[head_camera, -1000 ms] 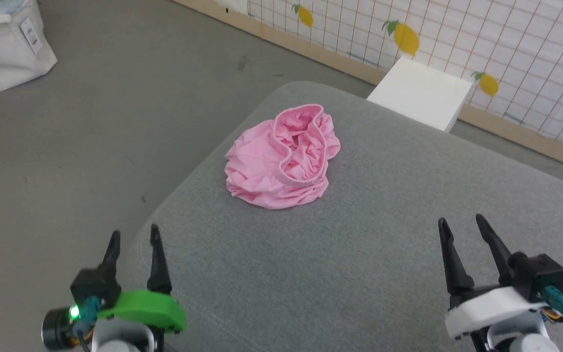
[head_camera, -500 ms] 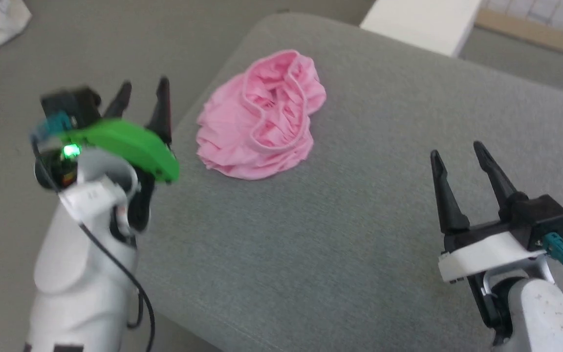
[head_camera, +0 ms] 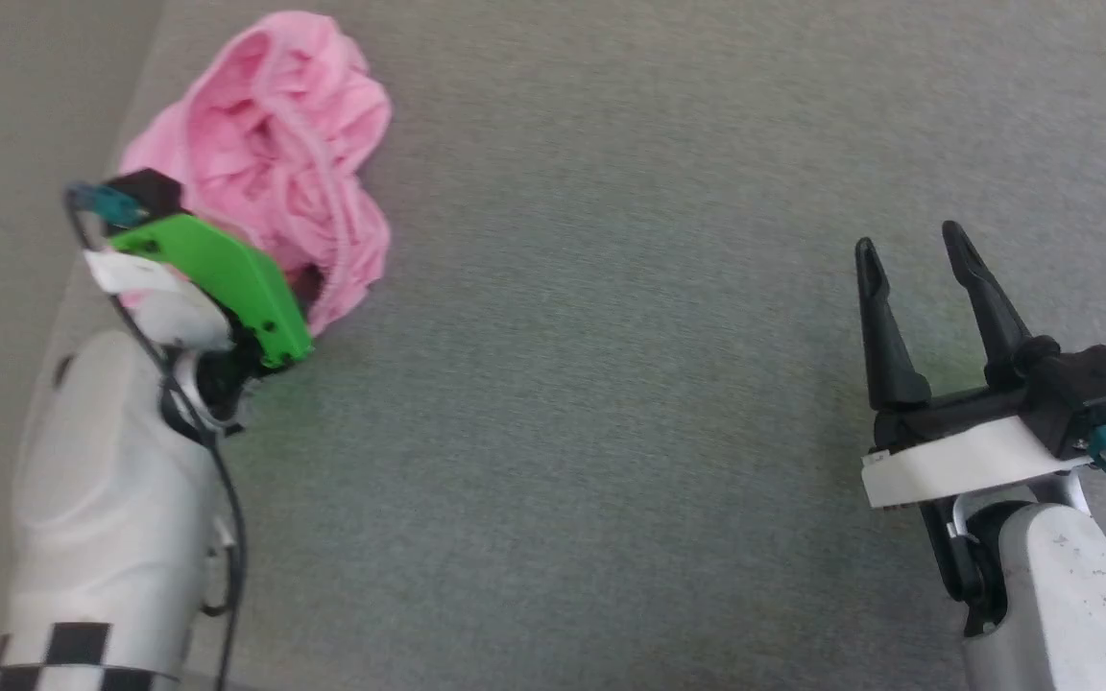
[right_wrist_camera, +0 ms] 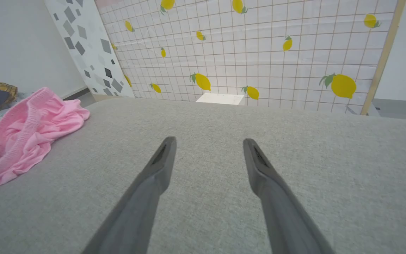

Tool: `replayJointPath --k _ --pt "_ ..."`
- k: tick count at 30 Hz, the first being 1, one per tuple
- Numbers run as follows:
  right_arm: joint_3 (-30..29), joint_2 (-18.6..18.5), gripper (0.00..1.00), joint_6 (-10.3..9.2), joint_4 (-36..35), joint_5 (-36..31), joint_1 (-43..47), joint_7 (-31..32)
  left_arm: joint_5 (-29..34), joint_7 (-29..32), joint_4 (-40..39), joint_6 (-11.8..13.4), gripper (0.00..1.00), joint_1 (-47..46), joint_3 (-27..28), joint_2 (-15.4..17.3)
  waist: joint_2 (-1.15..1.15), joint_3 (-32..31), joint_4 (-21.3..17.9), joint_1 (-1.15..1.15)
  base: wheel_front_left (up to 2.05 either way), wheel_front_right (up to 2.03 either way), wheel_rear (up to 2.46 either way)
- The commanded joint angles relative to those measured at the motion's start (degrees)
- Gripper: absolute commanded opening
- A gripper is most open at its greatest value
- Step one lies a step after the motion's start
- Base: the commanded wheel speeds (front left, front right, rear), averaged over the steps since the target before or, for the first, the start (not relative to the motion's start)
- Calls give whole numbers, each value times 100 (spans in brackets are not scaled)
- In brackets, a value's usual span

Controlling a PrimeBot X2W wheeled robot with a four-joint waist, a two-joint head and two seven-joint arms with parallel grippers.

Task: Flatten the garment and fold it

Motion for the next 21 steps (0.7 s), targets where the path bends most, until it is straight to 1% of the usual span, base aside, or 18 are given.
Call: replayJointPath --k 1,3,4,5,6,7,9,11,14,15,16,18,21 --pt "-9 -5 100 -9 48 50 -103 -70 -3 292 119 137 100 183 -37 81 0 559 -675 -2 0 0 0" --pt "-28 -5 100 -9 123 87 -113 -122 15 761 200 228 100 333 -134 188 0 477 -694 -2 0 0 0" --pt "-38 -5 100 -9 161 107 -106 -146 0 983 191 235 51 404 -174 239 0 412 -691 -2 0 0 0" --pt "-53 -5 100 -9 195 121 -97 -169 -10 1078 140 221 20 447 -190 279 0 344 -680 -2 0 0 0" --pt "-76 -5 100 -9 239 141 -77 -192 -10 1060 28 198 0 482 -182 328 0 254 -657 -2 0 0 0" --pt "-98 -5 100 -9 275 153 -59 -211 10 941 -80 201 0 496 -151 363 0 169 -633 -2 0 0 0" --pt "-133 -5 100 -9 364 192 1 -250 180 413 -334 235 0 504 -84 478 0 -69 -581 -2 0 0 0" --pt "-150 -5 100 -9 463 251 75 -293 408 -178 -517 332 0 506 -18 596 0 -376 -544 -2 0 0 0" --pt "-152 -5 100 -9 609 354 209 -347 770 -1281 -823 520 0 437 155 779 0 -858 -551 -2 0 0 0" --pt "-157 -5 100 -9 648 378 248 -361 877 -1569 -900 538 0 414 172 834 0 -996 -567 -2 0 0 0" --pt "-179 -5 100 -9 691 411 303 -377 988 -1991 -1036 535 0 352 206 878 0 -1150 -587 -2 0 0 0" --pt "-237 -5 100 -9 769 470 408 -403 1306 -2638 -1189 502 0 240 123 1015 0 -1434 -634 -2 0 0 0" --pt "-287 -5 100 -9 878 536 575 -427 1514 -3355 -1324 464 0 22 32 970 0 -1792 -761 -2 0 0 0"
